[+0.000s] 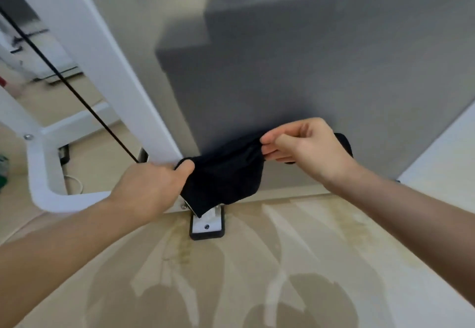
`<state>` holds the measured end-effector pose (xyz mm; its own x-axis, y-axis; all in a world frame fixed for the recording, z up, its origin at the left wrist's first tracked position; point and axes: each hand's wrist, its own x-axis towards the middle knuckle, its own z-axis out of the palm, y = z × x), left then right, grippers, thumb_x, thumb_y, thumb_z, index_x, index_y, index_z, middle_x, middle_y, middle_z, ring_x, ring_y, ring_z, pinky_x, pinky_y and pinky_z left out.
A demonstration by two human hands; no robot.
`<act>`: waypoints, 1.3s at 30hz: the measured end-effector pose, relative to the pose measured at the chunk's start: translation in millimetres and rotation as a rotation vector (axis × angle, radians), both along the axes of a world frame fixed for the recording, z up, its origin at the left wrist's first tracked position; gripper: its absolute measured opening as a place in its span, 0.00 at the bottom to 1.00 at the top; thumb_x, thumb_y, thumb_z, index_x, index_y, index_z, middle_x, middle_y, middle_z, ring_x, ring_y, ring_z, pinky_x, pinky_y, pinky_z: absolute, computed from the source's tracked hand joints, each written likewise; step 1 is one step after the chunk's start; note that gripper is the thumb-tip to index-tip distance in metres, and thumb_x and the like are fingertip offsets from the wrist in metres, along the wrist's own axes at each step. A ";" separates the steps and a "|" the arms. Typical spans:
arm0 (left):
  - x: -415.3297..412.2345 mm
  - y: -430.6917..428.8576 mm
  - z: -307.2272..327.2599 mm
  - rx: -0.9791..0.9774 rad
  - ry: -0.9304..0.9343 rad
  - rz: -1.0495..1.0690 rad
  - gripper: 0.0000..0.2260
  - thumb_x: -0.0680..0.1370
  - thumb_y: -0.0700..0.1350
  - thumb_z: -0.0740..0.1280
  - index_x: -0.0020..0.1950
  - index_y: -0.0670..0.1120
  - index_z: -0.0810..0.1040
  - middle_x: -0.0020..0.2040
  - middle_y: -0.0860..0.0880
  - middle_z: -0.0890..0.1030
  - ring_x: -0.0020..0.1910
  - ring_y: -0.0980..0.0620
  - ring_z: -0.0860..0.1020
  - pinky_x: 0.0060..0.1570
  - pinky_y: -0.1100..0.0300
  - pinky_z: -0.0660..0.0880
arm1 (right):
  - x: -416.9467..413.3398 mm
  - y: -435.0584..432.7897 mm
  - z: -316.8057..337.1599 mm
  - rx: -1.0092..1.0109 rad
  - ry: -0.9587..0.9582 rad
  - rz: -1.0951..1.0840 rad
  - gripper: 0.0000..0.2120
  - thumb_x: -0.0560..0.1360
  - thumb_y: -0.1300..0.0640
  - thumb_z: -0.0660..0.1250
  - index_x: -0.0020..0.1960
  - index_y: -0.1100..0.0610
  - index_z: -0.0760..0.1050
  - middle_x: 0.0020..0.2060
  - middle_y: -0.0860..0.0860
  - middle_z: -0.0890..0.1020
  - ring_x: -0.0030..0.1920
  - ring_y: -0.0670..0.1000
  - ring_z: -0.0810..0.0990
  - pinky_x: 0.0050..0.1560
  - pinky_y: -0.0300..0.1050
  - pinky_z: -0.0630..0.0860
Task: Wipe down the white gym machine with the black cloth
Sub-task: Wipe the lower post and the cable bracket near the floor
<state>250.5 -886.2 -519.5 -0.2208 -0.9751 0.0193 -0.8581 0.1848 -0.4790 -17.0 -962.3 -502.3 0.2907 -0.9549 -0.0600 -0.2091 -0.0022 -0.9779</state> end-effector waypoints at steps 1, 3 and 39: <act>5.0 3.1 -8.1 -0.035 0.119 0.009 0.21 0.60 0.34 0.77 0.48 0.43 0.74 0.23 0.48 0.71 0.15 0.47 0.63 0.19 0.65 0.59 | 9.1 -0.4 4.5 -0.002 0.009 0.014 0.11 0.76 0.67 0.64 0.43 0.60 0.84 0.38 0.56 0.86 0.40 0.51 0.86 0.38 0.33 0.77; 2.7 5.0 -36.0 -0.082 0.284 0.019 0.22 0.59 0.34 0.77 0.48 0.40 0.73 0.21 0.47 0.70 0.13 0.46 0.66 0.19 0.64 0.60 | 22.8 0.2 1.8 0.019 0.034 0.026 0.11 0.75 0.70 0.63 0.42 0.63 0.83 0.38 0.59 0.86 0.41 0.54 0.86 0.39 0.35 0.79; -32.2 64.8 -163.5 0.182 1.099 0.229 0.16 0.82 0.48 0.55 0.68 0.50 0.70 0.63 0.53 0.70 0.60 0.51 0.72 0.52 0.56 0.74 | 106.0 74.0 -172.4 0.612 0.171 -0.299 0.12 0.76 0.67 0.60 0.33 0.65 0.72 0.25 0.56 0.72 0.27 0.53 0.68 0.30 0.43 0.65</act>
